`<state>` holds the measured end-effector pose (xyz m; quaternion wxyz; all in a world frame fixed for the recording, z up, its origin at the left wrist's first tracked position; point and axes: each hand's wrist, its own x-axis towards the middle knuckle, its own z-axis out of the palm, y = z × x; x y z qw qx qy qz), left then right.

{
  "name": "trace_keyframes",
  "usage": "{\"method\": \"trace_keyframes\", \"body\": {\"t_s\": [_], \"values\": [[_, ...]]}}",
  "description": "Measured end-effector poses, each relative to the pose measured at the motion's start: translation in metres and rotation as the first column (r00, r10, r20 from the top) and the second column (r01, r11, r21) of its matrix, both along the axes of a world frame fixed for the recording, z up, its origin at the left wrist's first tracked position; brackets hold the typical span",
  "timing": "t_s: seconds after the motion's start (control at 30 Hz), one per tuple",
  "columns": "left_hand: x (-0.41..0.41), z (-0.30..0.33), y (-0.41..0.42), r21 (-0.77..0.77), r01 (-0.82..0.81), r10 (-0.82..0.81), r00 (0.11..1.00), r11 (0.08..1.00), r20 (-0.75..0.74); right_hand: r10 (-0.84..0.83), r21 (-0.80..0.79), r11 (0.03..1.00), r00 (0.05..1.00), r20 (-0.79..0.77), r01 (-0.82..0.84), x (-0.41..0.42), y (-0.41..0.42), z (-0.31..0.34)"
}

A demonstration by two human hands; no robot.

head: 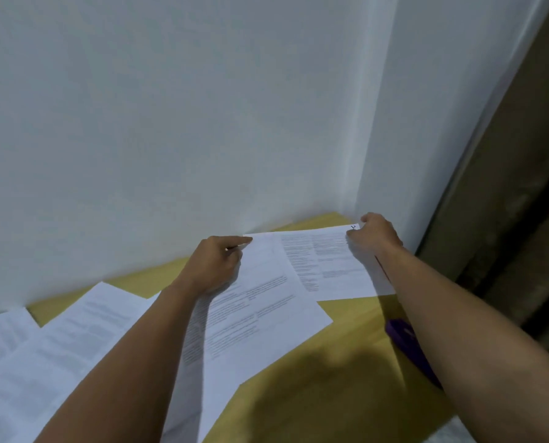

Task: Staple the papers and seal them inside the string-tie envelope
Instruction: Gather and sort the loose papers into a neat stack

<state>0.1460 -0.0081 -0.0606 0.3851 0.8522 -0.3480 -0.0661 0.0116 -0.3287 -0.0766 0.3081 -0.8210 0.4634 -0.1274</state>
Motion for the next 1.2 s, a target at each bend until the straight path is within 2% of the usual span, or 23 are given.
{"method": "trace_keyframes", "body": {"t_s": [0.07,0.13,0.27,0.47,0.57,0.7,0.97,1.2], "values": [[0.007,-0.004,-0.001,0.001,0.026,-0.026,0.999,1.0,-0.041,-0.008,0.018,1.0,0.998,-0.063,0.009,0.005,-0.009,-0.007],[0.011,-0.006,-0.003,0.004,0.025,-0.025,0.998,1.0,-0.053,-0.035,0.069,0.997,0.998,-0.06,0.039,0.008,-0.016,-0.013],[0.011,-0.004,-0.005,0.01,0.026,-0.025,0.998,1.0,-0.062,-0.101,0.133,0.987,0.994,0.043,0.095,0.009,-0.021,-0.019],[-0.001,0.01,-0.012,-0.011,0.047,-0.047,0.998,0.999,-0.043,-0.212,0.038,0.977,0.948,0.236,0.209,0.002,-0.002,-0.012],[-0.01,0.027,-0.014,-0.027,0.038,-0.038,0.999,0.999,-0.001,-0.119,0.071,0.993,0.908,0.402,0.098,-0.005,0.009,0.006],[-0.028,0.061,-0.008,-0.044,0.05,-0.047,0.996,0.998,0.075,0.051,0.015,0.997,0.808,0.587,-0.074,-0.016,0.022,0.045],[-0.086,0.156,0.028,-0.116,0.081,-0.046,0.96,0.99,0.275,0.253,-0.106,0.96,0.645,0.721,-0.258,-0.048,0.072,0.159],[-0.135,0.235,0.086,-0.198,0.072,0.017,0.91,0.977,0.415,0.422,-0.18,0.861,0.473,0.773,-0.475,-0.087,0.147,0.251]]}}
